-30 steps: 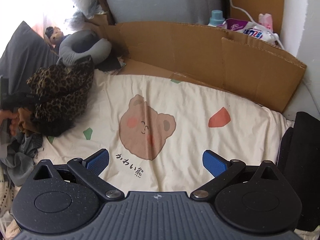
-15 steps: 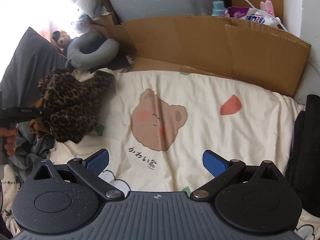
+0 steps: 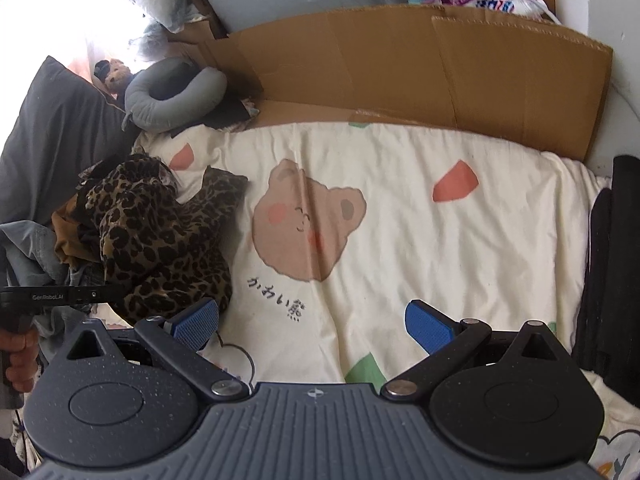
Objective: Fold clothes
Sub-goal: 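Close the left tool on the leopard-print garment and lift it, then carry the leopard-print garment with the left tool onto the open duvet, then grasp the leopard-print garment with the right tool while the left tool releases it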
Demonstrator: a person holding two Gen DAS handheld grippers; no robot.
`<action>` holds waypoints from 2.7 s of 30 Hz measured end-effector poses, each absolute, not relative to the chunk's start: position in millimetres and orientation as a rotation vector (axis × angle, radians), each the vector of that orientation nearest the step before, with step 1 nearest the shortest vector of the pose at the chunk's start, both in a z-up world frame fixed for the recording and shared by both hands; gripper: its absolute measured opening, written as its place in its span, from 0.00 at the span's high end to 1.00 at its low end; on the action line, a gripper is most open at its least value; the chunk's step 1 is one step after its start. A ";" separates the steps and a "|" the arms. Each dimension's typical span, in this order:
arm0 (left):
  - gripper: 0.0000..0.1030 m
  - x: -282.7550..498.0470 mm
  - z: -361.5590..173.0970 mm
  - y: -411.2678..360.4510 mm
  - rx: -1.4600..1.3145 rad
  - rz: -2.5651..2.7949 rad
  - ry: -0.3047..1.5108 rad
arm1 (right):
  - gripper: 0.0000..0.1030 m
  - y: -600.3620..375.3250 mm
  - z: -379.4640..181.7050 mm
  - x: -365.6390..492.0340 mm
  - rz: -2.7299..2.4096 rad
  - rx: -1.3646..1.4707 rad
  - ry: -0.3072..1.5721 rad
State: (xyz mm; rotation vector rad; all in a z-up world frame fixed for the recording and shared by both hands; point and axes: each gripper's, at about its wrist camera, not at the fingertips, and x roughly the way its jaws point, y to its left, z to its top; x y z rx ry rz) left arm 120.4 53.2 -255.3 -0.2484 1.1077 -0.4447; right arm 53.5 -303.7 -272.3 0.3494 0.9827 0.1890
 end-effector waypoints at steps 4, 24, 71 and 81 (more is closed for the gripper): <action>0.99 113.3 -242.2 52.6 -0.296 -0.490 1.109 | 0.01 -302.6 -277.8 47.0 0.201 0.343 0.999; 0.99 90.6 -133.1 54.2 -0.249 -0.654 1.059 | 0.01 -284.1 -273.2 19.7 0.345 0.243 1.015; 0.75 227.0 -277.9 -17.2 -0.215 -0.601 1.194 | 0.39 -250.3 -330.6 50.6 0.568 0.090 1.074; 0.47 208.6 -255.4 19.5 -0.273 -0.560 1.118 | 0.43 -218.8 -322.6 66.9 0.635 -0.048 1.006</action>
